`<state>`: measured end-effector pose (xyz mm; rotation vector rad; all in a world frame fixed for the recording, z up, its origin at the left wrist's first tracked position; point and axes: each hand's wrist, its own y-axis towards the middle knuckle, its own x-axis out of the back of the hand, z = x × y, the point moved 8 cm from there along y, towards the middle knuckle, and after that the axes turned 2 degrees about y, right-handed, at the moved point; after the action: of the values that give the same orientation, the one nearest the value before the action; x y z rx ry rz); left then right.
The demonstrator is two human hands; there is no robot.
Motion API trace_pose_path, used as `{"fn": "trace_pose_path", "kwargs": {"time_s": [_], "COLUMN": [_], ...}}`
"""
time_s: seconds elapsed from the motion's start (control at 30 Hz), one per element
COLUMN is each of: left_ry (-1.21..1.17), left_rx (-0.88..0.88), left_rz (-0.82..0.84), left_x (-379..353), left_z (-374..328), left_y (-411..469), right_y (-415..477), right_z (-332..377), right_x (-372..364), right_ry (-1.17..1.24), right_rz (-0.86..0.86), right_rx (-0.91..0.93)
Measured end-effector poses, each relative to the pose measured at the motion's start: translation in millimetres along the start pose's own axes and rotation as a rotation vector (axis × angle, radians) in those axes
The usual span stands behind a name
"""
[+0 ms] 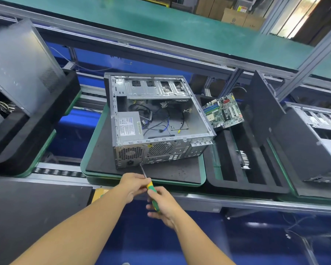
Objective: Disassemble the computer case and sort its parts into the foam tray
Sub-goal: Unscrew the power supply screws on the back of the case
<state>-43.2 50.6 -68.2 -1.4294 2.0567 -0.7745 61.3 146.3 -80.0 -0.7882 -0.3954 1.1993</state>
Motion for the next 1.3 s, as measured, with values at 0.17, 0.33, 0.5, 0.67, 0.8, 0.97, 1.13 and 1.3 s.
{"fn": "trace_pose_path", "kwargs": {"time_s": [0.17, 0.33, 0.5, 0.67, 0.8, 0.97, 1.13, 1.3], "left_ry": [-0.116, -0.055, -0.065, -0.065, 0.178, 0.253, 0.04, 0.028], "left_rx": [0.097, 0.056, 0.028, 0.053, -0.025, -0.119, -0.033, -0.019], "left_rz": [0.094, 0.007, -0.133, -0.143, -0.219, -0.419, -0.494, -0.569], "left_x": [-5.8, -3.9, 2.1, 4.9, 12.1, 25.9, 21.4, 19.7], "left_z": [2.8, -8.1, -9.7, -5.6, -17.8, -33.0, -21.2, -20.6], "left_y": [3.2, 9.2, 13.8, 17.0, 20.3, 22.1, 24.7, 25.7], "right_y": [-6.0, -6.1, -7.8, -4.4, -2.2, -2.4, -4.9, -5.5], "right_z": [-6.9, -2.8, 1.1, -7.1, -2.4, 1.8, 6.6, 9.8], "right_x": [3.9, 5.5, 5.2, 7.3, 9.4, 13.9, 15.8, 16.2], "right_ry": [0.122, -0.015, 0.064, 0.189, 0.1, 0.093, -0.048, -0.091], "right_rz": [0.05, -0.006, -0.014, 0.004, 0.003, -0.029, -0.068, -0.059], "right_rx": [-0.145, -0.027, 0.007, -0.109, -0.006, 0.066, 0.136, 0.189]}}
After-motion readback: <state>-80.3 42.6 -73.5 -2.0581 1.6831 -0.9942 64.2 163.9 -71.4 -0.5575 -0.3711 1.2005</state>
